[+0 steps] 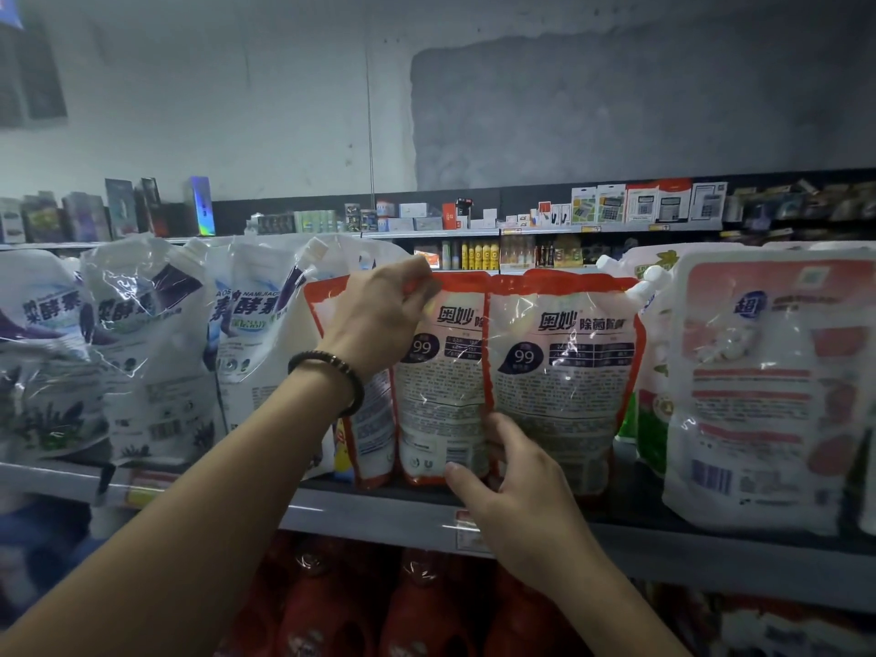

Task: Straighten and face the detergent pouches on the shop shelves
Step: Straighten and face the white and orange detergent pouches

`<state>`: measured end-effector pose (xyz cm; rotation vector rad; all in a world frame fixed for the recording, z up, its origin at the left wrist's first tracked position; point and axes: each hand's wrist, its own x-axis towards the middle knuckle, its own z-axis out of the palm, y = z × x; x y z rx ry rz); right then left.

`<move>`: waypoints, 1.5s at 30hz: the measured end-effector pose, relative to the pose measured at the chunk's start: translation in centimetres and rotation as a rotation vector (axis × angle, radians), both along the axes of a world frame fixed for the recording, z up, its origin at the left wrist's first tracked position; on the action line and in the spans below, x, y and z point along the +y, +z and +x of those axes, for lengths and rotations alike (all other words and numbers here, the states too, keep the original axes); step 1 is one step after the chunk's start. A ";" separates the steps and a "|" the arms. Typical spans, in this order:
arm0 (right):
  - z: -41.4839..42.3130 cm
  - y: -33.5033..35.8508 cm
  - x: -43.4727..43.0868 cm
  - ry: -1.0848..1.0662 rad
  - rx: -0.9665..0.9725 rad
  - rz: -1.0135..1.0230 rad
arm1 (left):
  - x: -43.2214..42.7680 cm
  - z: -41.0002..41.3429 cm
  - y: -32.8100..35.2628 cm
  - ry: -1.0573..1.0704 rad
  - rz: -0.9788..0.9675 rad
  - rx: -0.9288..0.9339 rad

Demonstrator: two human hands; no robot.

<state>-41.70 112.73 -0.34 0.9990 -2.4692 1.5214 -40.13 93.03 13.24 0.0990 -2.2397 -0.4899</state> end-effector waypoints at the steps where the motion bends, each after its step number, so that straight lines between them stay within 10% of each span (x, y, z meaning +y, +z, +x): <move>1: 0.0 0.0 0.0 -0.005 0.013 0.013 | 0.1 0.0 0.0 -0.001 0.031 0.017; 34: 0.2 -0.5 6.0 0.633 -0.326 -0.384 | 6.9 8.7 -1.1 -0.106 0.122 0.608; 45: 0.7 -6.2 14.5 0.248 -0.146 -0.102 | 13.7 5.9 -10.5 -0.375 0.235 0.487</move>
